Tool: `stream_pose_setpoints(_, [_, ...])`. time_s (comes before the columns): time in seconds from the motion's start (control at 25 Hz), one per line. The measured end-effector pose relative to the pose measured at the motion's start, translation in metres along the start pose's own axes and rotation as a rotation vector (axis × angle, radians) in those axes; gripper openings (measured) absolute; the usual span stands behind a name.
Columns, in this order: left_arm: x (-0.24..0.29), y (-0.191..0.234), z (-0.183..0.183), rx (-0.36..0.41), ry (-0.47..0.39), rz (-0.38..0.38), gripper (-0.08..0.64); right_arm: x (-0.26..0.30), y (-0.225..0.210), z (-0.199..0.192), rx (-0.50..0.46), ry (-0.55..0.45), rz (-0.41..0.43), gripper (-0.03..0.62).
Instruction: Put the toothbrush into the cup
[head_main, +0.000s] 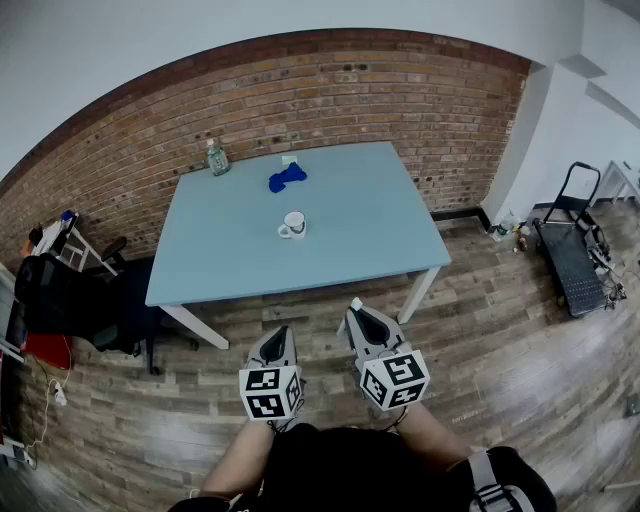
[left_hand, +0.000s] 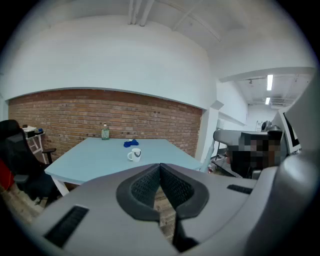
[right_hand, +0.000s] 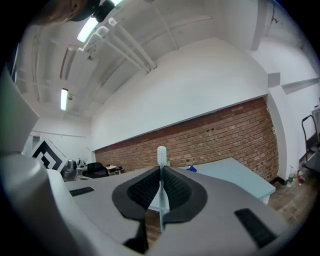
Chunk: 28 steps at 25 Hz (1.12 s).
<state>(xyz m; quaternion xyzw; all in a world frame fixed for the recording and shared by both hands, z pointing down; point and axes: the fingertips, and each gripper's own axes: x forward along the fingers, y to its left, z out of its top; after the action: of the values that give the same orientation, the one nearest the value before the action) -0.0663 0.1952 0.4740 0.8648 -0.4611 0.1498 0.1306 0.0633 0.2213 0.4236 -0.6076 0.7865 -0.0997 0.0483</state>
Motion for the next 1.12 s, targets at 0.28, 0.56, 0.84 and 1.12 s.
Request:
stream_pose_setpoints(0.28, [0.019,-0.002,0.002,-0.020,-0.009,0.004,0.008,0.011,-0.014,0.006,-0.009,-0.006,0.021,0.037])
stream_pose_setpoints(0.56, [0.054,0.014,0.009,-0.039,-0.016,-0.010,0.008,0.044,-0.020,0.010,-0.029,-0.010,0.036,0.037])
stream_pose_setpoints(0.84, [0.092,0.038,0.018,-0.049,-0.014,-0.037,0.008,0.088,-0.029,0.009,-0.041,-0.004,0.032,0.037])
stream_pose_setpoints(1.12, [0.143,0.068,0.040,-0.063,-0.017,-0.082,0.008,0.153,-0.043,0.008,-0.047,0.027,0.024,0.037])
